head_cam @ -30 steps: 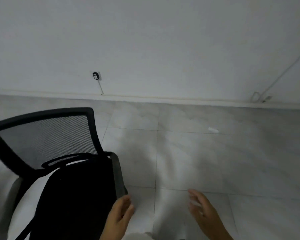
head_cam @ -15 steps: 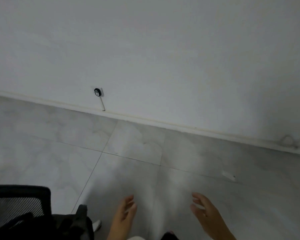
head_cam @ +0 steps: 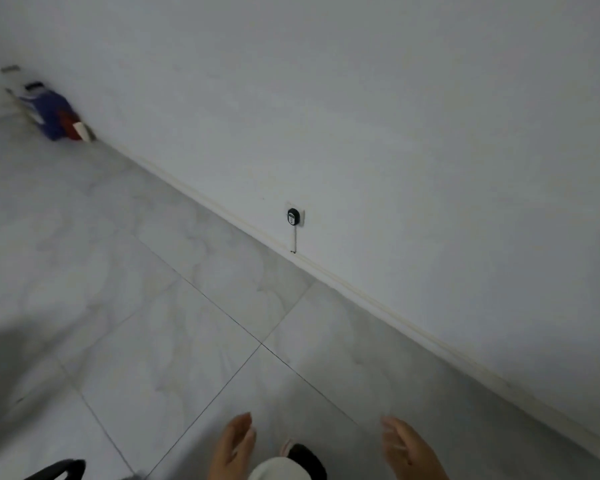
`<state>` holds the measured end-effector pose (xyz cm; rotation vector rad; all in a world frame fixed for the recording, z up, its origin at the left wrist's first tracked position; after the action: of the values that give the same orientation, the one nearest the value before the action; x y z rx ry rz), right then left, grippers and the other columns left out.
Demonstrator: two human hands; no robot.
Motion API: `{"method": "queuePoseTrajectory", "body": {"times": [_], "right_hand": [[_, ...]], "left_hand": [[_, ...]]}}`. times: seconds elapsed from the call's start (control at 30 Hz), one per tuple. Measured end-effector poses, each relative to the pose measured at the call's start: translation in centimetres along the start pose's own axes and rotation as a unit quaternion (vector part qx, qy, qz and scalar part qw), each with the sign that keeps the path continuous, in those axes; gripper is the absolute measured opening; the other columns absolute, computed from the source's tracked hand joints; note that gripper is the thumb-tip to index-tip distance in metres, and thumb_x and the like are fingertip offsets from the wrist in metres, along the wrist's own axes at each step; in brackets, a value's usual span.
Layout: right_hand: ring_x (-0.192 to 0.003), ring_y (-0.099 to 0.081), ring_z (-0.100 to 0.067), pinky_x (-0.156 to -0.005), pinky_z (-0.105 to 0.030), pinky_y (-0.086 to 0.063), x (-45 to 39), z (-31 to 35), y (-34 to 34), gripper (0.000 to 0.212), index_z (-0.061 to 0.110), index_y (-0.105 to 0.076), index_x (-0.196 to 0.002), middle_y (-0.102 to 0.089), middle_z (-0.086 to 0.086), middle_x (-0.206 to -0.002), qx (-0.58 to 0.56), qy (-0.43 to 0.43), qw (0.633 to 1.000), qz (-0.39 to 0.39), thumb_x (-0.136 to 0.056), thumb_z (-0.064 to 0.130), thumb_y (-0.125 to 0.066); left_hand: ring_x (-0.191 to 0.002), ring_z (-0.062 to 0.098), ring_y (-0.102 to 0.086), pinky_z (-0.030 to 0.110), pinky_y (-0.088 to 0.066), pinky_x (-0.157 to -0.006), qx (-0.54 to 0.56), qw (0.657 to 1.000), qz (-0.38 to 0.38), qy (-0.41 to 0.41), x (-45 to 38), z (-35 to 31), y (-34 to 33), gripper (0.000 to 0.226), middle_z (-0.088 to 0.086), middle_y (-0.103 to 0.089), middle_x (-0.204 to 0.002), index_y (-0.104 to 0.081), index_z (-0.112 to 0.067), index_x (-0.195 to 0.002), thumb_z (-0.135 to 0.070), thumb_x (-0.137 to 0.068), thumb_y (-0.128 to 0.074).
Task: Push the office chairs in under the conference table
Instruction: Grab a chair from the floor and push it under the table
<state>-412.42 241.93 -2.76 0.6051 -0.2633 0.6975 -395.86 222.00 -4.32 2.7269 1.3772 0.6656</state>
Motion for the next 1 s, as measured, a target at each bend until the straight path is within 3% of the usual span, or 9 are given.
{"method": "queuePoseTrajectory", "body": {"times": [0.1,0.27,0.43,0.5,0.6,0.67,0.73,0.9,1.0], "right_hand": [[-0.082,-0.059,0.012,-0.065,0.002,-0.04,-6.5,5.7,-0.8,0.032,0.064,-0.057,-0.079,-0.062,-0.001,-0.099,-0.002,0.032,0.999,0.043,-0.055,0.057,-0.076],[-0.088,-0.056,0.015,-0.07,0.002,-0.04,-17.3,12.7,-2.9,0.029,0.036,-0.05,-0.094,-0.058,-0.003,-0.109,0.05,0.085,0.987,0.128,-0.085,0.009,-0.057],[-0.091,-0.052,0.0,-0.066,0.004,-0.038,-27.1,18.0,-7.9,0.025,0.024,-0.05,-0.103,-0.055,-0.007,-0.116,0.129,0.124,0.946,0.271,-0.085,0.008,-0.057],[-0.084,-0.056,0.007,-0.065,0.004,-0.039,-29.9,21.1,-10.7,0.029,0.035,-0.055,-0.097,-0.058,-0.005,-0.116,0.157,0.137,0.918,0.337,-0.076,0.021,-0.07],[-0.077,-0.052,0.025,-0.064,0.004,-0.039,-34.1,25.9,-15.4,0.061,0.052,-0.053,-0.086,-0.059,0.01,-0.105,0.222,0.196,0.868,0.399,-0.033,0.076,-0.07],[-0.082,-0.057,0.012,-0.066,0.0,-0.041,-35.8,29.4,-19.3,0.038,0.035,-0.053,-0.09,-0.06,-0.001,-0.112,0.249,0.217,0.826,0.457,-0.061,0.044,-0.077],[-0.093,-0.055,-0.006,-0.073,-0.009,-0.041,-36.6,31.9,-23.5,0.021,0.024,-0.051,-0.099,-0.056,-0.007,-0.119,0.279,0.255,0.772,0.512,-0.084,0.015,-0.061],[-0.09,-0.056,0.0,-0.073,-0.007,-0.041,-33.3,36.1,-33.6,0.021,0.027,-0.05,-0.096,-0.056,-0.004,-0.111,0.305,0.354,0.657,0.592,-0.086,0.01,-0.057],[-0.106,-0.055,-0.018,-0.08,-0.017,-0.04,-28.3,35.8,-38.1,0.02,0.023,-0.048,-0.102,-0.054,-0.002,-0.111,0.318,0.363,0.582,0.654,-0.087,0.012,-0.056]], "left_hand": [[-0.092,0.022,-0.056,0.001,-0.042,-0.062,0.027,0.998,-0.051,-0.016,-5.7,-3.7,0.8,0.019,0.017,-0.06,-0.098,-0.057,-0.007,-0.094,0.009,-0.084,-0.053],[-0.082,-0.003,-0.06,-0.002,-0.042,-0.065,0.056,0.989,-0.132,-0.033,-12.6,-7.5,3.5,0.028,-0.004,-0.061,-0.094,-0.055,-0.024,-0.089,0.004,-0.086,-0.052],[-0.086,0.016,-0.054,-0.003,-0.04,-0.064,0.102,0.953,-0.285,0.01,-17.1,-6.9,6.5,0.019,0.007,-0.058,-0.095,-0.053,-0.007,-0.098,0.007,-0.085,-0.051],[-0.084,0.013,-0.054,-0.003,-0.04,-0.063,0.13,0.927,-0.349,0.04,-17.9,-6.4,7.6,0.019,0.006,-0.058,-0.093,-0.054,-0.006,-0.097,0.009,-0.085,-0.05],[-0.076,-0.007,-0.06,-0.003,-0.041,-0.063,0.183,0.873,-0.446,0.075,-18.2,-6.0,8.6,0.022,0.004,-0.06,-0.092,-0.058,-0.015,-0.086,0.007,-0.083,-0.056],[-0.067,-0.017,-0.058,-0.002,-0.041,-0.062,0.227,0.824,-0.512,0.09,-17.9,-6.0,8.8,0.016,0.001,-0.061,-0.09,-0.058,-0.019,-0.082,-0.004,-0.077,-0.06],[-0.064,-0.018,-0.057,-0.002,-0.041,-0.061,0.254,0.769,-0.576,0.109,-16.7,-5.7,8.7,0.017,0.003,-0.061,-0.089,-0.058,-0.01,-0.087,0.005,-0.079,-0.06],[-0.064,-0.011,-0.06,-0.004,-0.04,-0.059,0.284,0.617,-0.713,0.175,-13.2,-4.0,7.7,0.02,0.019,-0.06,-0.097,-0.056,0.005,-0.096,0.016,-0.081,-0.051],[-0.061,-0.016,-0.058,-0.006,-0.038,-0.058,0.309,0.545,-0.753,0.201,-12.3,-3.3,7.6,0.018,0.019,-0.06,-0.098,-0.057,0.004,-0.095,0.014,-0.082,-0.051]]}}
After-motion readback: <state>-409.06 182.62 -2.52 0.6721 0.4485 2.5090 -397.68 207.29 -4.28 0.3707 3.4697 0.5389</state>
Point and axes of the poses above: each hand's wrist, its own x-axis away from the middle knuckle, its own y-axis out of the back of the hand, z = x × y, the point moved 2 cm from there along -x, towards the middle knuckle
